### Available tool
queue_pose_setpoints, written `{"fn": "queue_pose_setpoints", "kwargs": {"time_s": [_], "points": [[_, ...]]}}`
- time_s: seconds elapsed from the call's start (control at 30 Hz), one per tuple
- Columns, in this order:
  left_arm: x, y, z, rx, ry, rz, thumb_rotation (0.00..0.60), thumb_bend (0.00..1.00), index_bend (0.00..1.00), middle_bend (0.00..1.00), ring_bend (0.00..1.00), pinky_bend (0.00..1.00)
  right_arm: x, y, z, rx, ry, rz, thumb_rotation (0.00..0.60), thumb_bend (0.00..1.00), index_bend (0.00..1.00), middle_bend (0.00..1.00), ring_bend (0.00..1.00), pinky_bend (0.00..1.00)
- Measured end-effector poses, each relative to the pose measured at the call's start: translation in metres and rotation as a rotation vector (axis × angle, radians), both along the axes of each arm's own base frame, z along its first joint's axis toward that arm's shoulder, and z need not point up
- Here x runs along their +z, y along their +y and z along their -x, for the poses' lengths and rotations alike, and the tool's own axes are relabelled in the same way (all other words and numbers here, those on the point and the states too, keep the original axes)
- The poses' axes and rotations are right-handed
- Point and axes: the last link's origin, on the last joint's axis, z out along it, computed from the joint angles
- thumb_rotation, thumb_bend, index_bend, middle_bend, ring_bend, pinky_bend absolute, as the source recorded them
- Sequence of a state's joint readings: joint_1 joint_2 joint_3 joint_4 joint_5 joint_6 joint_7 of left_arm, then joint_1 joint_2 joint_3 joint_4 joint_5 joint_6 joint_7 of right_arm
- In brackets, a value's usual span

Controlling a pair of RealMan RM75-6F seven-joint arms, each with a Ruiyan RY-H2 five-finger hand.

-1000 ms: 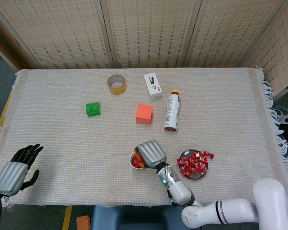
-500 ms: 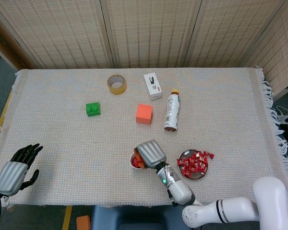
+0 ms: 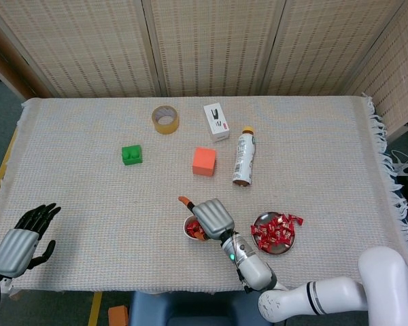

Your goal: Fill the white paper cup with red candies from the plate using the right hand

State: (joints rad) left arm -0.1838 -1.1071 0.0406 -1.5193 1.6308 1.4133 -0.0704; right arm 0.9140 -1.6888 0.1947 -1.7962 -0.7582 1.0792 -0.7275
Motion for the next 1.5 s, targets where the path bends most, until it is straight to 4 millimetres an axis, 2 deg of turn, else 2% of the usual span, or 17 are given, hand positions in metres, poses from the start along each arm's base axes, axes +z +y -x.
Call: {"fn": "queue_pose_setpoints", "kwargs": {"time_s": [0.27,0.37,0.53,0.63,0.77,0.87,1.0,1.1,1.3,1.5], "points": [[0.001,0.0,0.0,-0.003,-0.001,-0.002,0.6,0.5,0.0,0.0,0.04,0.12,0.004,0.0,-0.001,0.001,-0.006,0.007,0.6,0.12,0.0,0.92,0.86,1.0],[0.001,-0.001,0.0,-0.002,0.0,-0.002,0.6,0.5,0.0,0.0,0.04,0.12,0.009,-0.001,0.0,0.006,-0.013,0.024,0.6,0.12,0.0,0.91,0.82,1.0],[0.002,-0.001,0.001,0.002,-0.002,-0.009,0.6,0.5,0.0,0.0,0.04,0.12,0.029,-0.007,0.02,0.016,0.018,0.094,0.6,0.12,0.0,0.66,0.62,0.96],[0.002,-0.001,0.001,0.001,0.001,-0.01,0.6,0.5,0.0,0.0,0.04,0.12,0.047,-0.011,0.043,0.014,0.073,0.145,0.6,0.12,0.0,0.57,0.54,0.92],[-0.001,-0.001,0.0,-0.002,0.014,-0.006,0.6,0.5,0.0,0.0,0.04,0.12,0.073,-0.012,0.081,0.018,0.176,0.207,0.6,0.12,0.01,0.56,0.52,0.91],[-0.005,-0.001,-0.001,-0.004,0.026,0.001,0.6,0.5,0.0,0.0,0.04,0.13,0.086,-0.009,0.109,0.051,0.259,0.245,0.6,0.12,0.1,0.56,0.52,0.91],[-0.011,0.0,-0.002,-0.004,0.042,0.015,0.6,0.5,0.0,0.01,0.05,0.14,0.097,-0.003,0.156,0.099,0.387,0.275,0.6,0.12,0.22,0.56,0.54,0.91],[-0.015,0.001,-0.003,-0.001,0.054,0.026,0.6,0.5,0.0,0.01,0.05,0.14,0.104,-0.001,0.189,0.123,0.464,0.291,0.6,0.12,0.28,0.57,0.57,0.91],[-0.018,0.002,-0.003,0.001,0.064,0.029,0.6,0.5,0.0,0.01,0.05,0.14,0.113,0.006,0.245,0.088,0.523,0.299,0.6,0.12,0.33,0.61,0.6,0.92],[-0.017,0.002,-0.003,0.006,0.058,0.025,0.6,0.5,0.0,0.01,0.05,0.14,0.102,0.013,0.267,0.04,0.543,0.239,0.6,0.12,0.33,0.62,0.61,0.93]]}}
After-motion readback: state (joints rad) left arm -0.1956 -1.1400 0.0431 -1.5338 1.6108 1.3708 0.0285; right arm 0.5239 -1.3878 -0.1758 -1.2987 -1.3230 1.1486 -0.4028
